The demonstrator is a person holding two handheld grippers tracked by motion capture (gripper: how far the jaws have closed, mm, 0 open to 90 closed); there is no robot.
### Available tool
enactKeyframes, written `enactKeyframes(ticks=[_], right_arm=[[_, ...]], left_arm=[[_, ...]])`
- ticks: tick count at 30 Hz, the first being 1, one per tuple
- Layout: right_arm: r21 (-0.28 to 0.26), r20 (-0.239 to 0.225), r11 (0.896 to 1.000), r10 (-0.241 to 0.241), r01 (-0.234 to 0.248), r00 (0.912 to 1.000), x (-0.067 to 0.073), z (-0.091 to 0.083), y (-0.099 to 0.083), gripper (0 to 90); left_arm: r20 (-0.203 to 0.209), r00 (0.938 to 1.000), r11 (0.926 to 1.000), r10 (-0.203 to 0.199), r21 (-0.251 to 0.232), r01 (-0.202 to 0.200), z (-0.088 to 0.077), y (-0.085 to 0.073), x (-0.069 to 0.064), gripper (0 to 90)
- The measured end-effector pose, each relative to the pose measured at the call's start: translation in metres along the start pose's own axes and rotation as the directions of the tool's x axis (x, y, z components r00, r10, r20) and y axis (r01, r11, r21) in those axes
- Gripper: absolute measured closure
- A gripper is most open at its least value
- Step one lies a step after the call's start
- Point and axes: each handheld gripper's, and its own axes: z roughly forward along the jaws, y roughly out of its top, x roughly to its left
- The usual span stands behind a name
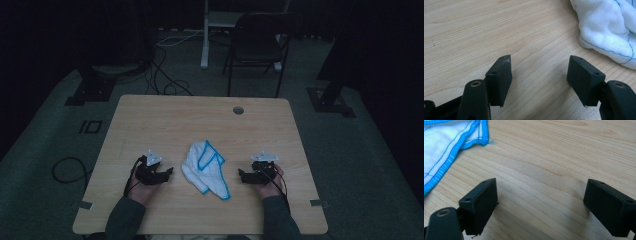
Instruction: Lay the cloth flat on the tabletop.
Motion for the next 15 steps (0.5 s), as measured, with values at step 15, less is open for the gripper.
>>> enactKeyframes(ticks=[15], right_arm=[[-0.002, -0.008, 1.0, -0.007, 0.007, 0.9999, -0.0004, -0.0004, -0.0002, 13.6]], left_arm=[[-0.022, 0.9995, 0.9997, -0.023, 0.001, 0.023, -0.0028, -0.0006, 0.0008, 51.3]])
